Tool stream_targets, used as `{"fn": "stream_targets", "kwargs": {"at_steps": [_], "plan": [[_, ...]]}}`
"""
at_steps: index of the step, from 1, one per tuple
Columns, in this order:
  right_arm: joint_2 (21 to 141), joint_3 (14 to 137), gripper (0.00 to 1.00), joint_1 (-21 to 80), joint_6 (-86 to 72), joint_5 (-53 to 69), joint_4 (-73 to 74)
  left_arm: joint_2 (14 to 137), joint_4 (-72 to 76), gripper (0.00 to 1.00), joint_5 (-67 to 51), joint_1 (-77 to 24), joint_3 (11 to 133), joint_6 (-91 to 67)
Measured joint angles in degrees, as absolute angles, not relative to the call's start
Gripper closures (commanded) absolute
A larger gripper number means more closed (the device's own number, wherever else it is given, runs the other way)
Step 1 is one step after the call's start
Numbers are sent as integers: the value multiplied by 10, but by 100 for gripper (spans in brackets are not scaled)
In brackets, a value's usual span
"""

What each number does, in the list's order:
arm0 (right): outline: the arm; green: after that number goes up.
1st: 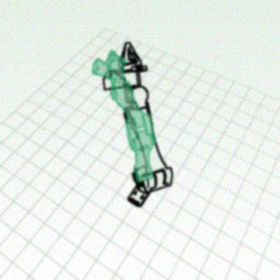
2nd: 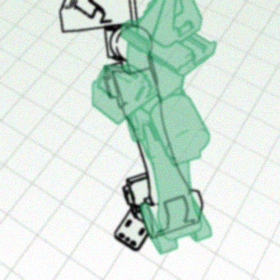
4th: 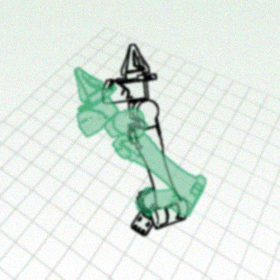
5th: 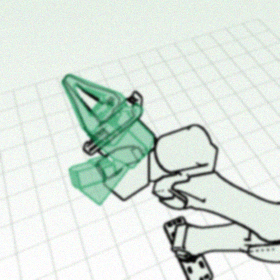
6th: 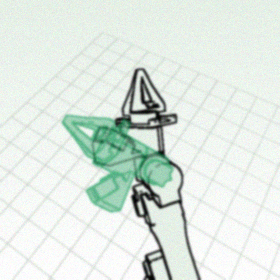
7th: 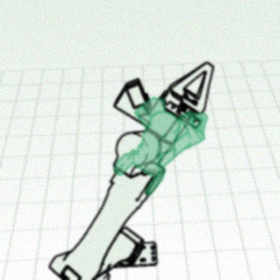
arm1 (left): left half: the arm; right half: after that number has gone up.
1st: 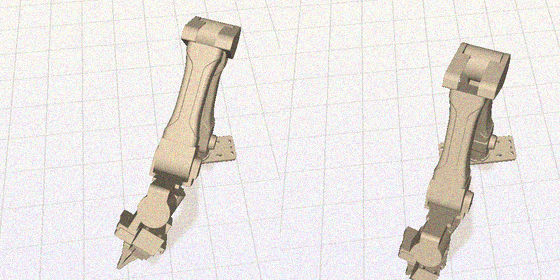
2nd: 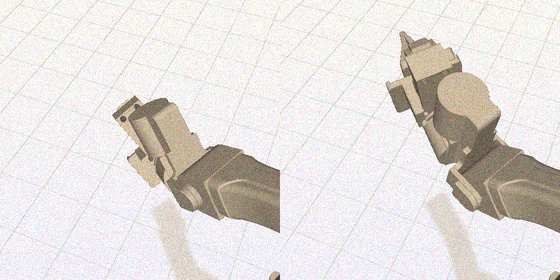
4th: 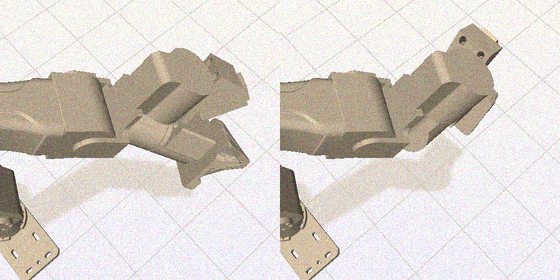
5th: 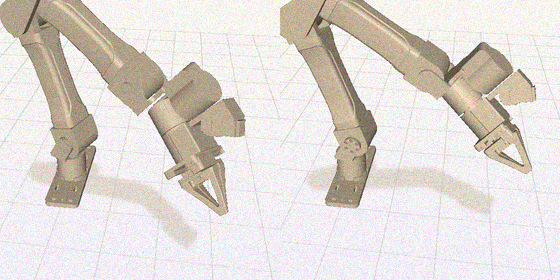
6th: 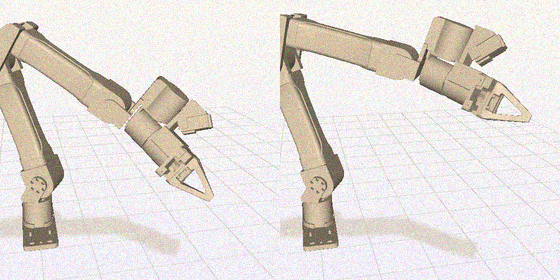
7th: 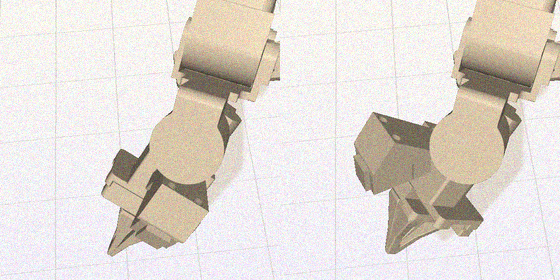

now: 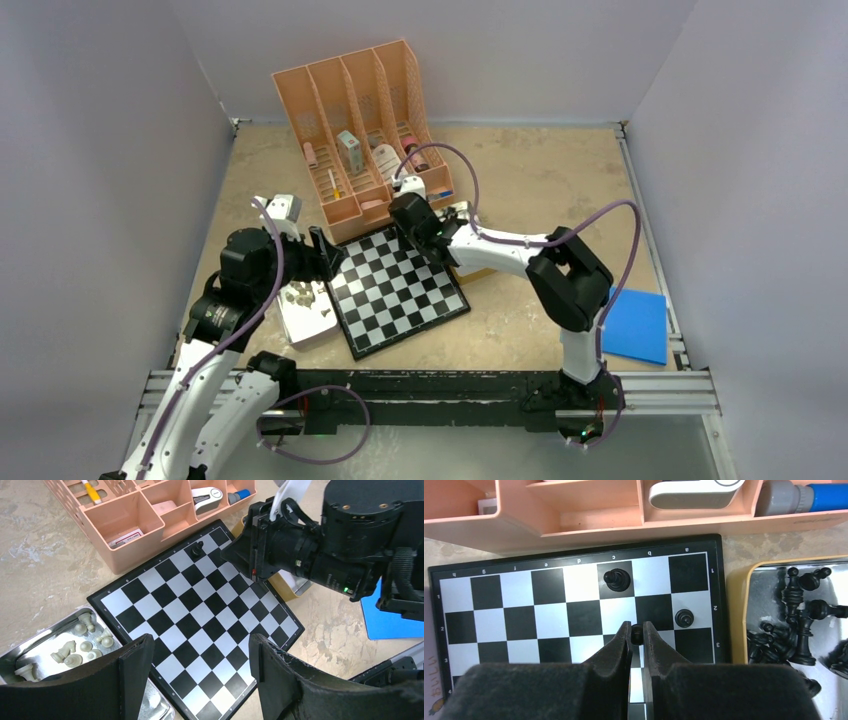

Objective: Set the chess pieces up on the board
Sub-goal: Place the chess piece on the chessboard.

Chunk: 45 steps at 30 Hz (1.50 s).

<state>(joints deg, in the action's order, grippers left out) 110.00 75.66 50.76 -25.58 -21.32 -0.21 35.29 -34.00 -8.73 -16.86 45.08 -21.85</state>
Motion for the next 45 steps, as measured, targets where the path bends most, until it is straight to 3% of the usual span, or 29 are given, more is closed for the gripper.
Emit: {"fn": "stream_targets", "kwargs": {"at_steps": [45], "plan": [[1160, 775, 85, 511, -259, -251, -8, 353, -340, 31, -87, -169, 451, -219]]}}
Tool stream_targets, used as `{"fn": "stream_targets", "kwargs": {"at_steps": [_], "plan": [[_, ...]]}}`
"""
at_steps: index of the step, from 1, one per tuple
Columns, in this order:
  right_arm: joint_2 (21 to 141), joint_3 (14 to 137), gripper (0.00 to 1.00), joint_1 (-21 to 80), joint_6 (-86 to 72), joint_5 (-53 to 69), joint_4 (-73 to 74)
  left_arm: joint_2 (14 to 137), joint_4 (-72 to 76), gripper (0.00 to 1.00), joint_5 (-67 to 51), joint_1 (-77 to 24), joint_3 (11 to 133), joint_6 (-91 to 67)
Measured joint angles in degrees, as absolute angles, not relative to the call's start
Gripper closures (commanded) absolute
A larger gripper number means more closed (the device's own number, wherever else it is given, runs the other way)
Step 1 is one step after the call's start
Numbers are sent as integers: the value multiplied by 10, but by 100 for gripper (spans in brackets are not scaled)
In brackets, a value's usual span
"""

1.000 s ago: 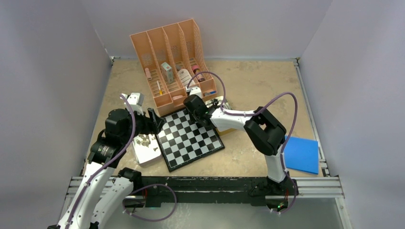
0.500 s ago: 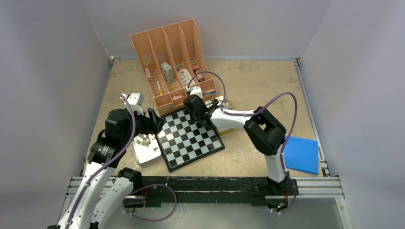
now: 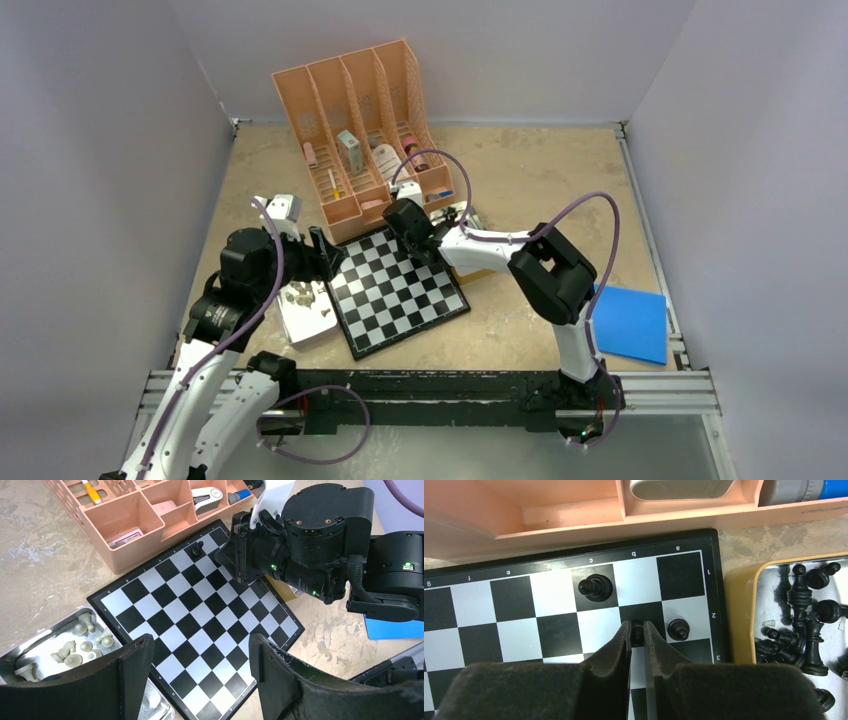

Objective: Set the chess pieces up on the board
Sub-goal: Place the chess piece on the chessboard.

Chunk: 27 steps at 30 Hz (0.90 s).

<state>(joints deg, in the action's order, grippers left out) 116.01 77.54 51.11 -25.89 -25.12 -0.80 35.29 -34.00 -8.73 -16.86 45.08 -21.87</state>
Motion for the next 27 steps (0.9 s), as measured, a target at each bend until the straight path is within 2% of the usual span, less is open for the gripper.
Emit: {"fn": "stream_targets", "kwargs": {"at_steps": [21, 27], "plan": [[1169, 783, 85, 511, -259, -260, -16, 353, -340, 31, -87, -169, 451, -219], [1169, 783, 80, 511, -259, -261, -16, 353, -340, 31, -87, -169, 451, -219]]}}
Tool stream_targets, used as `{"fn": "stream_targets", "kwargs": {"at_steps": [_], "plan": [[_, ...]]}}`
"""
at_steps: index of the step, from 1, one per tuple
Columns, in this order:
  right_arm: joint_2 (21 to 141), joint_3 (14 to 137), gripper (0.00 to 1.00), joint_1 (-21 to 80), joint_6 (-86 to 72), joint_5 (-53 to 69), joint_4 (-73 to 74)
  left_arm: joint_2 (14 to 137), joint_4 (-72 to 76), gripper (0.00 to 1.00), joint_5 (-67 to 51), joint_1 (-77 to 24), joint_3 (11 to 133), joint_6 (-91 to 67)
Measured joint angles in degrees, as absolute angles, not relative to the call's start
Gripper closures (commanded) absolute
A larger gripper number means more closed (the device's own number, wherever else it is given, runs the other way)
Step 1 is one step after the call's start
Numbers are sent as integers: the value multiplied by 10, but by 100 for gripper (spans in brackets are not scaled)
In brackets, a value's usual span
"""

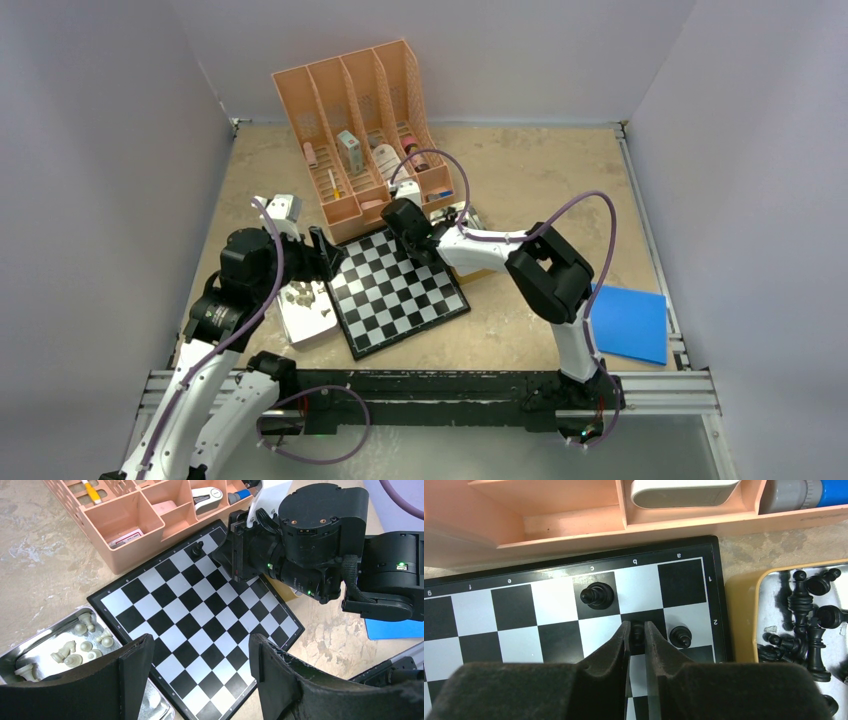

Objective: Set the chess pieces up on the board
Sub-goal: Place the chess piece on the chessboard.

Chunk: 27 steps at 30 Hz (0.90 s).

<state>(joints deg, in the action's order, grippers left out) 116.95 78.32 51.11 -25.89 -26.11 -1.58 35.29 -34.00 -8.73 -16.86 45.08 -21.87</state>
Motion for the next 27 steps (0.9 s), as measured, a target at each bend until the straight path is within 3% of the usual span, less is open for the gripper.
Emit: {"fn": "stream_targets", "kwargs": {"at_steps": [19, 27], "plan": [[1164, 823, 72, 511, -254, -261, 23, 353, -340, 31, -87, -169, 451, -219], [1092, 811, 72, 505, -248, -276, 44, 353, -340, 31, -87, -169, 451, -219]]}}
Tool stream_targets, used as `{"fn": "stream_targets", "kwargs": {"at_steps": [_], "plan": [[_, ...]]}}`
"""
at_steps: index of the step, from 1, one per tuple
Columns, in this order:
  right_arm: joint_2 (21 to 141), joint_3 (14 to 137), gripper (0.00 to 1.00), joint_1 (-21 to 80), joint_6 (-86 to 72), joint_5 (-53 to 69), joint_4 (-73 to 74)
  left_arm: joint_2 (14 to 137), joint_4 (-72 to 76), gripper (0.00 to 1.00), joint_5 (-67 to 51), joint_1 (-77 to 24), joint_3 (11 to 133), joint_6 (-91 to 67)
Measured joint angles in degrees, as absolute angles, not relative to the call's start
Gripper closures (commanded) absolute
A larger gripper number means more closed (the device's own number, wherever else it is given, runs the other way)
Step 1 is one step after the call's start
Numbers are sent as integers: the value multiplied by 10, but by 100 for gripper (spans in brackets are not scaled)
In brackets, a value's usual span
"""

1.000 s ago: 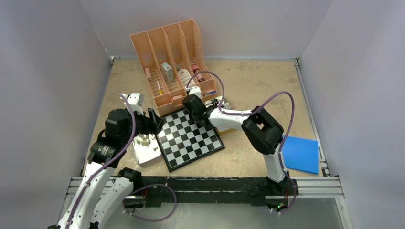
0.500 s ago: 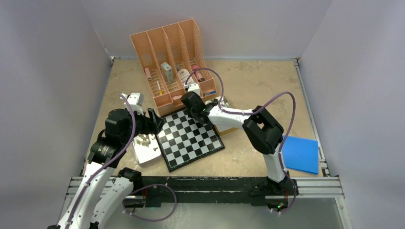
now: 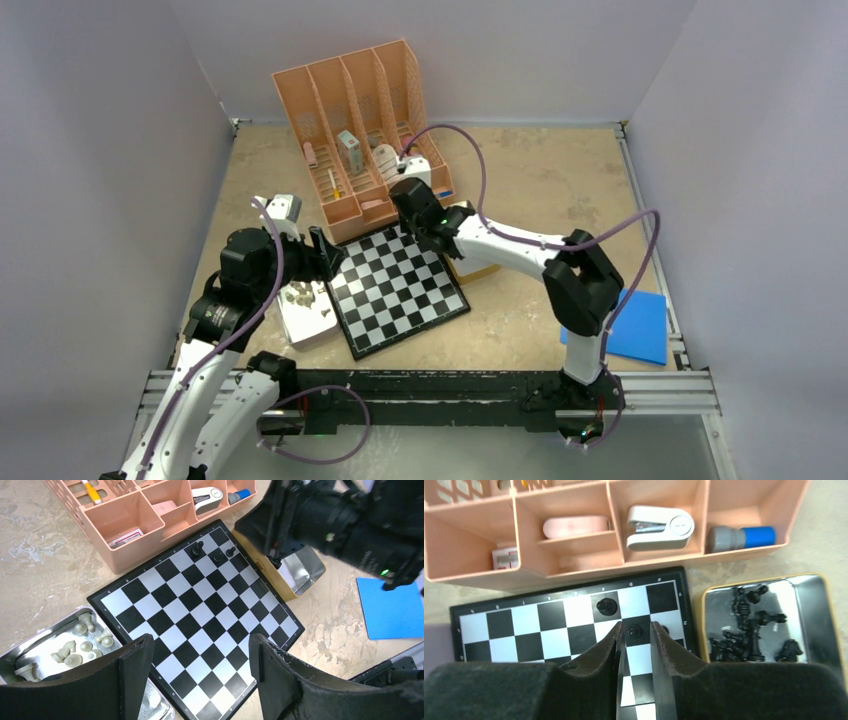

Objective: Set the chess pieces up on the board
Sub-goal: Place the chess piece on the chessboard, then pick up the chess piece from the storage box.

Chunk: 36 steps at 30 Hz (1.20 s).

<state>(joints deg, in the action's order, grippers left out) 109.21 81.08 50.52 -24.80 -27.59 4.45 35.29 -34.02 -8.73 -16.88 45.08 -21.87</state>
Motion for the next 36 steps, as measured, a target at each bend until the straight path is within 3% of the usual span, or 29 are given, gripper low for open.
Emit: {"fn": "stream_targets", "kwargs": {"at_steps": [17, 36], "plan": [[1037, 701, 72, 372, -245, -274, 41, 353, -340, 31, -87, -169, 451, -219], [1139, 712, 70, 370, -218, -244, -28, 361, -340, 31, -88, -169, 451, -218]]}}
